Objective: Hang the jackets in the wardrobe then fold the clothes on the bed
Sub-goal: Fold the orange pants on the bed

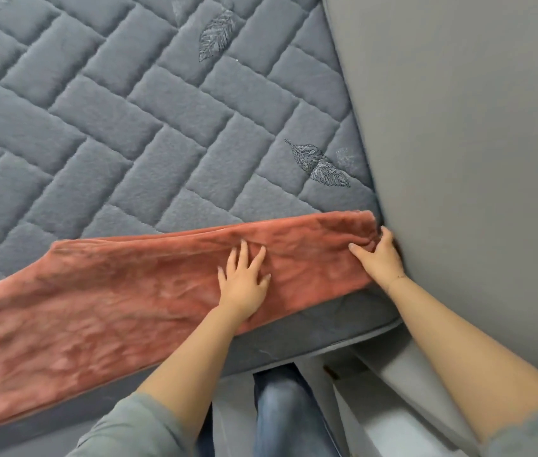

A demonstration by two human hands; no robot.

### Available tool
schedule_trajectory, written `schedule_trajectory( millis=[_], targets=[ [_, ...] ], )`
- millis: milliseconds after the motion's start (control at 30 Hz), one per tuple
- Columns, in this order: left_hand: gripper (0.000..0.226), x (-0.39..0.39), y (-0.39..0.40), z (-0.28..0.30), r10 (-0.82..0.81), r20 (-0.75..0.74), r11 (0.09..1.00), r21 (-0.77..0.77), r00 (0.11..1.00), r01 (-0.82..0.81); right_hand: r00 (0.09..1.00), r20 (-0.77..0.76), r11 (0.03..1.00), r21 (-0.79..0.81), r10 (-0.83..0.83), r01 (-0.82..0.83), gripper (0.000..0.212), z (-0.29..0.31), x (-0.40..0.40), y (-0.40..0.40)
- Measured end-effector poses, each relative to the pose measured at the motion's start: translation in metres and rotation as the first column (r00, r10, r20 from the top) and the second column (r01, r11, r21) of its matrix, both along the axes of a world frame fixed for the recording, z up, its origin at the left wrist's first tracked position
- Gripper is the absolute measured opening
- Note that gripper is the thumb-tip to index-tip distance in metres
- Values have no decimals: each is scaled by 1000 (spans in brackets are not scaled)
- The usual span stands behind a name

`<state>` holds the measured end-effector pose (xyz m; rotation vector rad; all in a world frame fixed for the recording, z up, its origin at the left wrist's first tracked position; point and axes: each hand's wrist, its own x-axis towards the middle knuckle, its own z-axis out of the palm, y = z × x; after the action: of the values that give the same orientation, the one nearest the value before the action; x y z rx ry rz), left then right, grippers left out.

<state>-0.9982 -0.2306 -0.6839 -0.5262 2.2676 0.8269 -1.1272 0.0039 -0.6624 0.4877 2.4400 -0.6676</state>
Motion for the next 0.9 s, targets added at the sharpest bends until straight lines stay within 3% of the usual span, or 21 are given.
schedule_trajectory(
  millis=[100, 167, 233, 300, 367, 400, 500, 567, 600, 700, 767, 833, 900],
  targets=[
    [57, -2, 0, 7, 92, -12, 994, 59, 996, -91, 944, 266, 931, -251, -197, 265, 72, 3, -11, 1],
    [48, -4, -2, 18, 303, -66, 936, 209, 951, -284, 888, 396, 834, -388, -233, 391, 69, 13, -11, -6],
    [35, 0, -7, 36, 606, -19, 721, 436, 795, -539, 883, 394, 752, -494, -254, 437, 67, 26, -4, -20],
    [24, 10, -16, 57, 760, 130, 470, 567, 637, -677, 898, 336, 682, -587, -285, 436, 49, 41, 11, -41],
    [20, 24, -28, 74, 792, 269, 292, 623, 549, -726, 930, 280, 674, -642, -236, 365, 22, 58, 32, -66],
    [21, 32, -34, 80, 798, 335, 190, 651, 502, -735, 948, 262, 686, -657, -180, 312, 20, 66, 43, -81],
    [29, 62, -59, 87, 812, 461, -87, 701, 357, -707, 978, 203, 678, -725, 49, 117, 37, 82, 78, -133],
    [41, 84, -79, 92, 808, 524, -216, 690, 270, -691, 965, 186, 647, -762, 183, 24, 33, 86, 104, -170],
    [46, 96, -89, 94, 806, 544, -265, 686, 236, -678, 954, 207, 640, -768, 218, 20, 31, 89, 117, -190],
    [61, 135, -125, 98, 807, 570, -387, 708, 155, -591, 874, 415, 647, -744, 251, 168, 63, 92, 153, -242],
    [67, 161, -153, 102, 795, 578, -435, 756, 186, -489, 839, 452, 634, -753, 304, 176, 72, 91, 173, -272],
    [65, 188, -181, 108, 807, 563, -443, 778, 180, -446, 829, 439, 624, -768, 345, 147, 74, 93, 192, -301],
    [54, 215, -207, 106, 858, 493, -379, 796, 144, -471, 815, 432, 621, -775, 387, 116, 75, 92, 214, -329]
  ],
)
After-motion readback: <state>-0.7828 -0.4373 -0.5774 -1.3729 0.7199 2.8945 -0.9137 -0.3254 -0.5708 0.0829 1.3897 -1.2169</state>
